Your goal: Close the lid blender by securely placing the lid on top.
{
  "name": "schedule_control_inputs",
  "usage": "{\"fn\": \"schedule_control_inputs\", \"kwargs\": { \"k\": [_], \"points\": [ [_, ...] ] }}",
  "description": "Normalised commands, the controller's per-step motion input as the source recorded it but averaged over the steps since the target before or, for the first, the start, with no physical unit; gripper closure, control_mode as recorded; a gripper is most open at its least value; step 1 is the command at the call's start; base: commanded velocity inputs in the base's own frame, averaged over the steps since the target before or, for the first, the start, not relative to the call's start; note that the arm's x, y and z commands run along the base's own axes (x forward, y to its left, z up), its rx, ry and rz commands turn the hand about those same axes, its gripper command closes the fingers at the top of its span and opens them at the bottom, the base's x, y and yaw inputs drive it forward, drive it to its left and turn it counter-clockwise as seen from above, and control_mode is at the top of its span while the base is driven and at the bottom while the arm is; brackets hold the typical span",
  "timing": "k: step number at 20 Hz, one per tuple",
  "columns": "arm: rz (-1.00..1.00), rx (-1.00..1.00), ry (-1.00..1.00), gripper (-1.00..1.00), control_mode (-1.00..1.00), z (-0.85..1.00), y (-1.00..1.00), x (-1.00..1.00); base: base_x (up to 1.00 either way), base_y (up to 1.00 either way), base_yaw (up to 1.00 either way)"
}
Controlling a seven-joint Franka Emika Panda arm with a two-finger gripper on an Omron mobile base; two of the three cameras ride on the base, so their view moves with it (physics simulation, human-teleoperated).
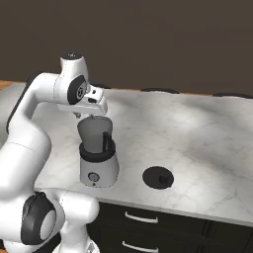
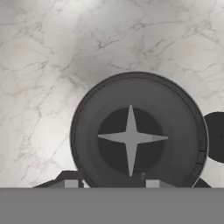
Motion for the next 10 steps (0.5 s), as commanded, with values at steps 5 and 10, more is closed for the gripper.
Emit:
{"fn": "schedule_control_inputs", "kwargs": {
  "k": [5, 10],
  "points": [
    [-0.05, -0.01, -0.01, -1.00, -1.00, -0.20, -0.19, -0.21, 0.00, 0.00, 0.00],
    [-0.17, 0.20, -0.01, -1.00, -1.00, -0.11, -0.97, -0.69, 0.00, 0.00, 0.00]
  ]
}}
